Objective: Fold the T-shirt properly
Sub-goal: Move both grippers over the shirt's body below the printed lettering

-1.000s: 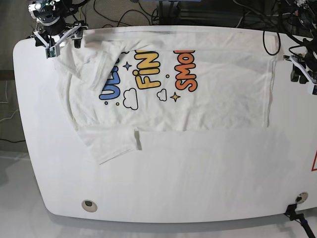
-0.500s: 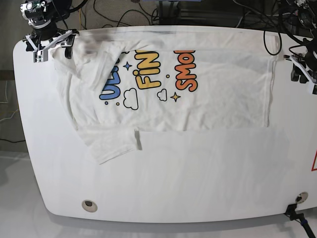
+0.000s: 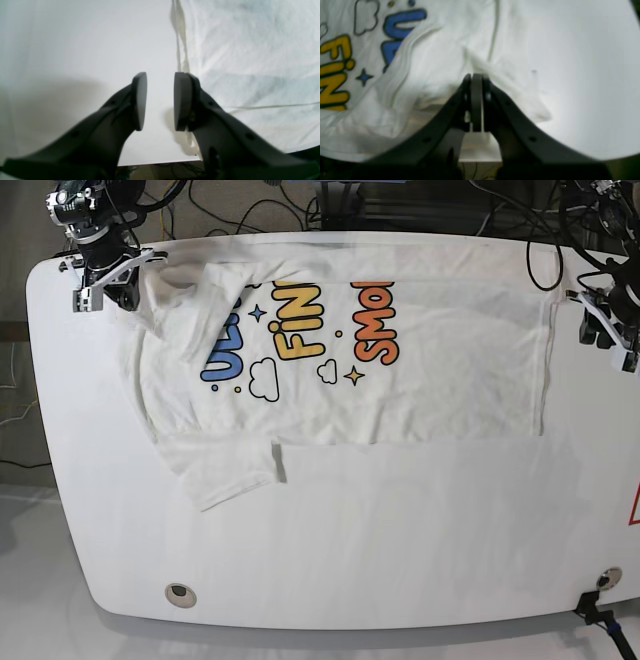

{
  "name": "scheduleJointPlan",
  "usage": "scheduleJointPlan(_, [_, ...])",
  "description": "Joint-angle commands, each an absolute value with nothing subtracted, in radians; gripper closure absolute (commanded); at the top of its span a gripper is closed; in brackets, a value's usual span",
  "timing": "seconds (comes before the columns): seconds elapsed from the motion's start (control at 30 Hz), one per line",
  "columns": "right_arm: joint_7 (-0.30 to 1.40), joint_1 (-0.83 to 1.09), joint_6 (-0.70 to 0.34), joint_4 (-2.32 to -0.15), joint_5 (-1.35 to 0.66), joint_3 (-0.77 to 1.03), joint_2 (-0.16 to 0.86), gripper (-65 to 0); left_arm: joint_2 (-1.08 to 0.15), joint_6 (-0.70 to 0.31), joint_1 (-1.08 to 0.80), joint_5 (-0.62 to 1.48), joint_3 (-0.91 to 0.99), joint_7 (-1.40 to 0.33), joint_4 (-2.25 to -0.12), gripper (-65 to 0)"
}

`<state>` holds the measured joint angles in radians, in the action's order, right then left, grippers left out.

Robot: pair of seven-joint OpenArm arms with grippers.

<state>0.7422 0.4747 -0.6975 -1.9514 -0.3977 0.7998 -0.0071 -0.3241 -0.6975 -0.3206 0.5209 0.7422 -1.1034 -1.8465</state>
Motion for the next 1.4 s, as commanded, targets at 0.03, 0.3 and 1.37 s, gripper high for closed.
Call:
scheduleJointPlan(0.03, [0.72,0.456,-0.698,-1.916,-0.41,0.808,0.001,0.0,-0.325,-0.698,-0.311,0.481,0.746,-1.084,-1.859,-16.7])
scheduleJointPlan(0.3, [0.691,0.395,-0.698,-1.709,-0.406,0.808,0.038,0.0,-0.312,-0.698,-0.311,0.463,0.743,-1.082,-1.857,-16.7])
scheduleJointPlan(1.37, [0.75,0.191,-0.698,-1.917,-0.205,0.642,0.079,-18.5,-0.249,-0.698,-0.056,0.251,0.579,-1.084,-1.856,-35.6])
